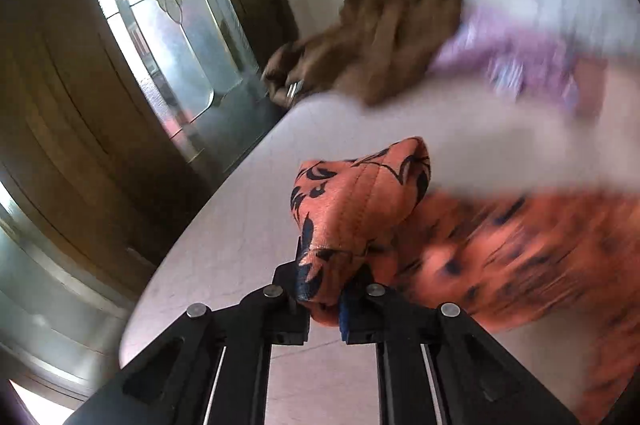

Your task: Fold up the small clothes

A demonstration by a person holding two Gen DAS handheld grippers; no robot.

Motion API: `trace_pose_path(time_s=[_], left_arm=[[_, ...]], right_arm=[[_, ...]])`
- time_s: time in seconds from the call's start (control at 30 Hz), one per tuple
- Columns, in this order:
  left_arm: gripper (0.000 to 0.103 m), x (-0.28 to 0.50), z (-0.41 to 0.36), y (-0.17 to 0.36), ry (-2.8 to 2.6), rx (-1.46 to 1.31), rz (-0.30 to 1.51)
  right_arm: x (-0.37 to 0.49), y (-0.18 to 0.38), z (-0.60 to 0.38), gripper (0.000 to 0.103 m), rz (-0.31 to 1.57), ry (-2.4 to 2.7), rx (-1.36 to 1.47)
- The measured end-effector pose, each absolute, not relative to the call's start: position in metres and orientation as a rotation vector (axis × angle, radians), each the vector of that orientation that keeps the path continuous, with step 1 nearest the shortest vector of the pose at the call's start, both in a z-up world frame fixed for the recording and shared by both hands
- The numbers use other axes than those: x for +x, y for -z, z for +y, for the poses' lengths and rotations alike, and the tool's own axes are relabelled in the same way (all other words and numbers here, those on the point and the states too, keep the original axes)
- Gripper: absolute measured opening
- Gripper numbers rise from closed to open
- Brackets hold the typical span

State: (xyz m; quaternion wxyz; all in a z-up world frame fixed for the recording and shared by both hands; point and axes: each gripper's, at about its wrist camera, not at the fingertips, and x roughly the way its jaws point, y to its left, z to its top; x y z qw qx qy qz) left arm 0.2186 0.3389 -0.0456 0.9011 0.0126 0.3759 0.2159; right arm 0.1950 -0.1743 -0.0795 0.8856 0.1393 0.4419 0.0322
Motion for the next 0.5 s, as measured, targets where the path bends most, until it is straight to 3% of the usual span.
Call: trace_pose_path(time_s=[0.2,0.3,0.4,0.47,0.5], left_arm=[[0.010,0.211,0.219,-0.066,-0.132,-0.046,0.548],[0.010,0.203,0.122,-0.092,0.080,-0.040,0.496],[0.013,0.206,0.024,-0.084,0.296,-0.064,0.536],[0.021,0.209,-0.033,-0.055,0.421,-0.040,0.621],[0.050,0.211,-0.052,-0.037,0.454,-0.031,0.675]], right_arm=[[0.183,0.078,-0.192,0.034,0.866,-0.064,0.375],[0.174,0.080,-0.202,0.034,0.842,-0.059,0.422],[0.164,0.084,-0.217,0.034,0.816,-0.055,0.474],[0.155,0.088,-0.230,0.034,0.801,-0.047,0.513],[0.152,0.090,-0.236,0.034,0.800,-0.041,0.532]])
